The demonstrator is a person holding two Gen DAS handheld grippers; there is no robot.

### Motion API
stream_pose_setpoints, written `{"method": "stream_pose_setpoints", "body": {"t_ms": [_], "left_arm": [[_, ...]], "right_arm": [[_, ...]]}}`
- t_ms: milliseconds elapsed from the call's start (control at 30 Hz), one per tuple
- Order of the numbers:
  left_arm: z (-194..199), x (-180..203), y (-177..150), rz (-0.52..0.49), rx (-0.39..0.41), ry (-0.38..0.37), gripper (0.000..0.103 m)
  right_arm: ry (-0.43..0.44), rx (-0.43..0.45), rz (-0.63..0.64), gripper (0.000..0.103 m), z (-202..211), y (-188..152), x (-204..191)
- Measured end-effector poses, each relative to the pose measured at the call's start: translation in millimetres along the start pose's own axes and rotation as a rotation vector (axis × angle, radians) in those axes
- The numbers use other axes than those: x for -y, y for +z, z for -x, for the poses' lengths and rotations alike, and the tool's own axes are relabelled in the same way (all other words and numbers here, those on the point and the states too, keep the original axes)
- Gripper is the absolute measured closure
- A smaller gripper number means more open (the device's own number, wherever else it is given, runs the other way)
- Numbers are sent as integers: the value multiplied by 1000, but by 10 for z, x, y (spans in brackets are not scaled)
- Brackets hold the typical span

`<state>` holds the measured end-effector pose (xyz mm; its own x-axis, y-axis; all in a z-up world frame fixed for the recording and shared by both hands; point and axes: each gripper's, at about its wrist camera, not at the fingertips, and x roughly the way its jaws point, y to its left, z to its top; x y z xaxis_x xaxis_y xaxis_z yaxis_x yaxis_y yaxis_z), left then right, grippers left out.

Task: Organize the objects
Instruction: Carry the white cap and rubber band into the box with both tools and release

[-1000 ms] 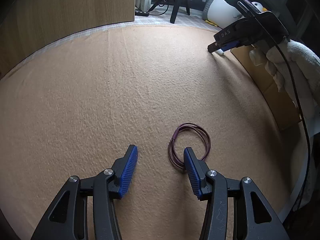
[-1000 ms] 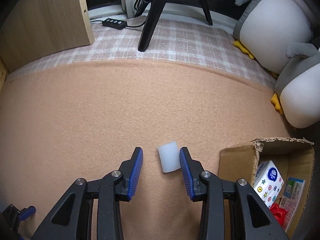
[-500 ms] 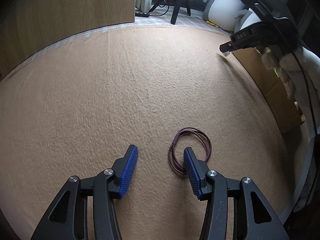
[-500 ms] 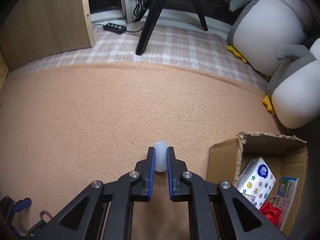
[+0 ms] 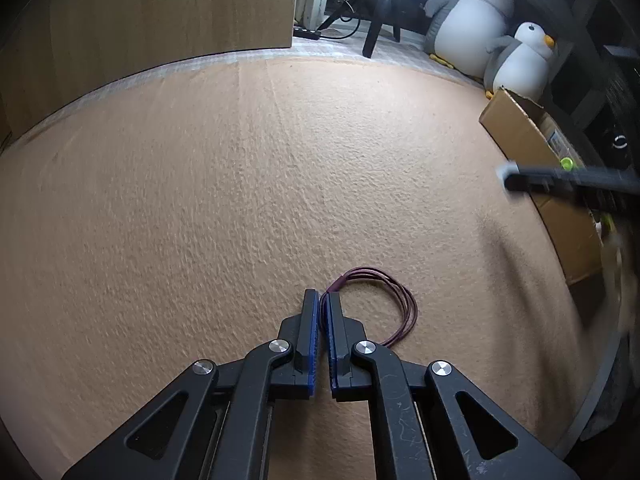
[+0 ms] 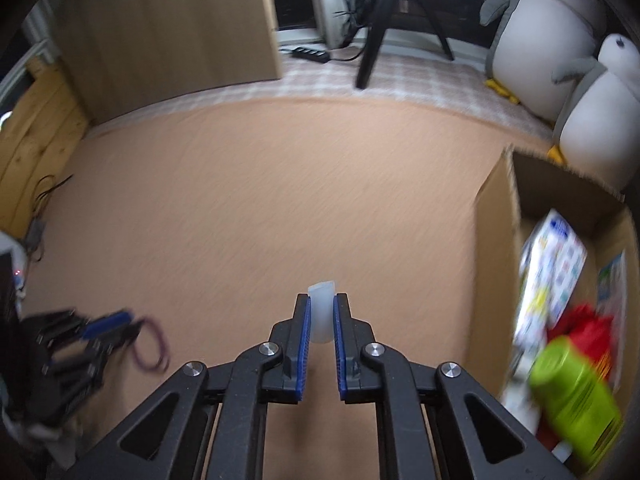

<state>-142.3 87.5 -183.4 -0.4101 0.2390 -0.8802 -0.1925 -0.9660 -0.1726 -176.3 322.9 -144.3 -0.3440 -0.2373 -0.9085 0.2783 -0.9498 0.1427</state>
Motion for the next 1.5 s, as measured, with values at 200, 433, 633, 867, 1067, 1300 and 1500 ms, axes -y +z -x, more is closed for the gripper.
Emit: {"method": "stream_pose_setpoints", "body": {"t_ms": [200,433,633,867,1067,1300,1500], "left_arm": [[83,-128,-101,88,15,-44,101],[307,-232,-191,135,54,-64,101],[395,-273,-183,170,66,-87,102],[786,-49,-81,124,140,-120,102],[1035,260,90,62,182,-158,101],[1058,838,443,-41,203,-220,102],[956,1433,819,-117,217,-270,101]], "right_arm": [[47,36,0,93,136,-363,-150],[70,66,3,93,280,-533,-201],[74,73,-5,93,306,-567,-155],[82,114,1,93,488,-591,-163],[86,160,-14,93,726,-620,-79],[62,218,-58,93,1068,-681,222],[5,258,-98,93,1315,-711,632]]}}
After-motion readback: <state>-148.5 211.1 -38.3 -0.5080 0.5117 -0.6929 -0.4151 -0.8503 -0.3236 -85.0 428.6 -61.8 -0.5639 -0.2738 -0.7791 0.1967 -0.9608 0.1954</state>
